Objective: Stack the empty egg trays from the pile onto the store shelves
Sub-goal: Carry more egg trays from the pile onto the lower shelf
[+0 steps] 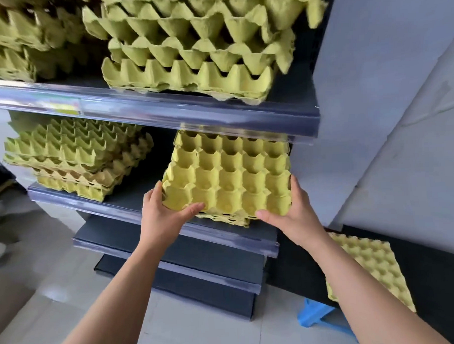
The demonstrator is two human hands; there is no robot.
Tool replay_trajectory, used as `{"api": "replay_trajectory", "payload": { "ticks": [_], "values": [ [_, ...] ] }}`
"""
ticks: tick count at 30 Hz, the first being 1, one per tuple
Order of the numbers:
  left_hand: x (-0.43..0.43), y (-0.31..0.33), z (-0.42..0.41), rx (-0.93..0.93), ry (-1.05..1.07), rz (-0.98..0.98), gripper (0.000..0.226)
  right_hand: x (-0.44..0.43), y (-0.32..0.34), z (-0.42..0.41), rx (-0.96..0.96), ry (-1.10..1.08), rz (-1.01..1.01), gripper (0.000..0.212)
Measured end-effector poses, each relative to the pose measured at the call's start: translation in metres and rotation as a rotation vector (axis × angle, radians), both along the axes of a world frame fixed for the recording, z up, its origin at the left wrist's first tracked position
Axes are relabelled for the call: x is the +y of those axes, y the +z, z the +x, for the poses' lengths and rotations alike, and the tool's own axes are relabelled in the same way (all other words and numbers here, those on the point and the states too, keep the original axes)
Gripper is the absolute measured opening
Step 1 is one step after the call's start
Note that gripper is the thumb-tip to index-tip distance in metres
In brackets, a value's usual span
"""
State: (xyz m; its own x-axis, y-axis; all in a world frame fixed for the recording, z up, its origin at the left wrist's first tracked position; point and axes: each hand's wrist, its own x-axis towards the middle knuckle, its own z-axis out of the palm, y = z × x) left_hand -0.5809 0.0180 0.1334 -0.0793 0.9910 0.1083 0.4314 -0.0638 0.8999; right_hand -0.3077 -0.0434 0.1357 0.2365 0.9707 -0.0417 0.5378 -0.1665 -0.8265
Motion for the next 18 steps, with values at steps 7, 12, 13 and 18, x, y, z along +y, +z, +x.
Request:
{"api": "replay_trajectory", "payload": {
  "ticks": [7, 12, 13, 18],
  "values": [
    [0.070, -0.012, -0.056, 0.047, -0.127, -0.076, 0.093, 0.057, -0.004, -0.052, -0.069, -0.069, -0.039, 0.126],
    [0.101, -0.030, -0.062, 0.004, -0.179, -0.099, 0.082, 0.083, -0.011, -0.063, -0.131, -0.100, -0.123, 0.124],
    [0.105, -0.032, -0.062, 0.005, -0.178, -0.104, 0.082, 0.086, -0.013, -0.063, -0.144, -0.104, -0.134, 0.123],
    [0.118, -0.038, -0.065, 0.021, -0.191, -0.142, 0.084, 0.093, -0.017, -0.066, -0.205, -0.119, -0.154, 0.119]
  ]
}}
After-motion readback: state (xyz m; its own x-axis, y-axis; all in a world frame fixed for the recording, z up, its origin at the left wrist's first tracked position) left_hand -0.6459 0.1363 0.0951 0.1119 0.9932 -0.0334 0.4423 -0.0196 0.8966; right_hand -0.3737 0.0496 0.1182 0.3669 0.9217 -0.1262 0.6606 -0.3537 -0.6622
